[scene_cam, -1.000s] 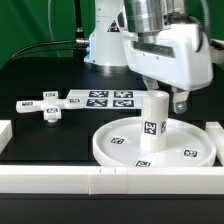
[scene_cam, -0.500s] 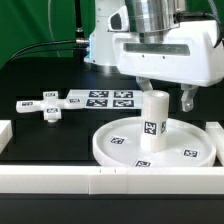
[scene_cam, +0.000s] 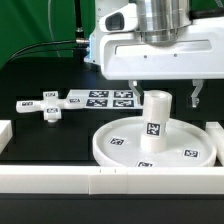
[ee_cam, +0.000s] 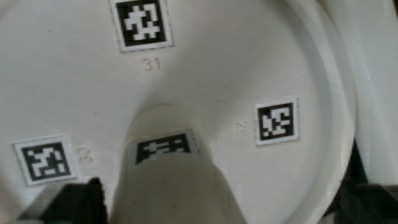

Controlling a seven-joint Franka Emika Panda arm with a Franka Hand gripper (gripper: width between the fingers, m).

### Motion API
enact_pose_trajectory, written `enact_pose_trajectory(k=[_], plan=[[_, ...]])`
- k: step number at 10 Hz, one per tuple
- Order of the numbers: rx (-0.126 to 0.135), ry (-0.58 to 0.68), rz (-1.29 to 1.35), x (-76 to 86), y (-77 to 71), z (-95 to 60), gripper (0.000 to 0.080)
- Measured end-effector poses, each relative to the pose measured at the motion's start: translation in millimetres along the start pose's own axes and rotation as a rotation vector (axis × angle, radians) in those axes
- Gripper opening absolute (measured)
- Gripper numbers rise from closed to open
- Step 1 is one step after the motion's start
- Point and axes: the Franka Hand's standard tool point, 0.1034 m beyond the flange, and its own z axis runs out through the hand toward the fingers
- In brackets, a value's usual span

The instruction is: Assemble round table

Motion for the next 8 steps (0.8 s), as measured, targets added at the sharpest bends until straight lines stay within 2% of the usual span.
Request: enact_pose_trajectory(k=[1,4,8], plan=[[0.0,-0.009,-0.066,3.1,6.8,1.4,0.0649],[-0.005,-0.01,-0.241,2.9,7.7,2.3,0.0649],[-0.055,-0.01,-0.656,7.8,4.6,-0.2,0.0649]])
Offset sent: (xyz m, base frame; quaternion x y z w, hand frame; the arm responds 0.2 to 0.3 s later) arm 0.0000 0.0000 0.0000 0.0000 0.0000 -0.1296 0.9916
